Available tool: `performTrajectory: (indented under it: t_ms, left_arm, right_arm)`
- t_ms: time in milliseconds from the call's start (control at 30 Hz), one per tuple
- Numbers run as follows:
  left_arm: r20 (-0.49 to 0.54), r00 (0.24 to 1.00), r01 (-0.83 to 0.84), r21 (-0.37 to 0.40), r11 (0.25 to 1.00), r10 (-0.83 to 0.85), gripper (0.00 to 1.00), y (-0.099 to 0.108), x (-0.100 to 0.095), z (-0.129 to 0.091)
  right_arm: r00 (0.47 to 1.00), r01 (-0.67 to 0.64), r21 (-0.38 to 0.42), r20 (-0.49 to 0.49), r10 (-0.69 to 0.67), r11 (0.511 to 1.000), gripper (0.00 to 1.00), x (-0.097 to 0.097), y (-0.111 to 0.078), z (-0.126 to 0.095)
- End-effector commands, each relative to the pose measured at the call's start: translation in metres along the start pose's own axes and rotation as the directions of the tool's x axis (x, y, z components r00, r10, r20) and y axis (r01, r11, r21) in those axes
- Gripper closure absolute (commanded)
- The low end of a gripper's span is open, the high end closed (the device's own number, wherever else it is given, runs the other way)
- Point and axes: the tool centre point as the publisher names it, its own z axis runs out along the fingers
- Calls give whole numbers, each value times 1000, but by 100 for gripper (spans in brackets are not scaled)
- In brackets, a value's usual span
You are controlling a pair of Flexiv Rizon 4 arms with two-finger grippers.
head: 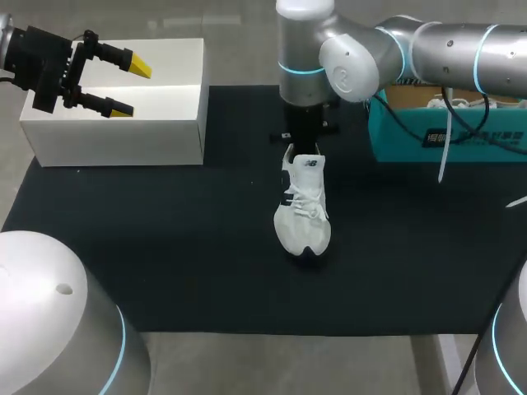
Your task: Take the shoe out of the shoebox, open the shoe tongue, remove and reinsert the insole, then place the shoe into the shoebox
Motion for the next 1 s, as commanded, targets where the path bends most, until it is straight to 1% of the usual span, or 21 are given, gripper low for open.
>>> performTrajectory:
  t_ms: [33, 167, 267, 333, 467, 733, 833, 933, 967, 1000]
  left_arm:
    - [-4, 1000, 0, 2, 1000, 0, 0, 1, 0, -1]
    - [-4, 1000, 0, 2, 1000, 0, 0, 1, 0, -1]
    - [-4, 1000, 0, 2, 1000, 0, 0, 1, 0, -1]
    - [-4, 1000, 0, 2, 1000, 0, 0, 1, 0, -1]
    - [-4, 1000, 0, 2, 1000, 0, 0, 1, 0, -1]
    - [-4, 1000, 0, 2, 1000, 0, 0, 1, 0, -1]
    - [-4, 1000, 0, 2, 1000, 0, 0, 1, 0, -1]
    - [-4, 1000, 0, 2, 1000, 0, 0, 1, 0, -1]
    - [-4, 1000, 0, 2, 1000, 0, 0, 1, 0, -1]
    - [-4, 1000, 0, 2, 1000, 0, 0, 1, 0, -1]
  right_arm:
    - [1000, -16, -57, -10, 16, 998, 100, -1, -11, -15]
    - [999, -41, -83, -9, 40, 996, 100, -2, -19, -36]
    - [998, -53, -99, -24, 50, 994, 100, 0, -25, -40]
    - [998, -52, -101, -25, 50, 993, 100, 2, -27, -38]
    - [998, -49, -81, -34, 46, 996, 100, 5, -26, -25]
    - [999, -34, 2, -22, 34, 999, 100, 8, -21, 6]
    - [999, -37, 6, -28, 37, 999, 100, 9, -23, 4]
    - [999, -37, 4, -27, 37, 999, 100, 10, -26, -4]
    - [999, -42, 20, -18, 43, 999, 100, 10, -27, -6]
    - [999, -42, 15, -19, 42, 999, 100, 10, -27, -9]
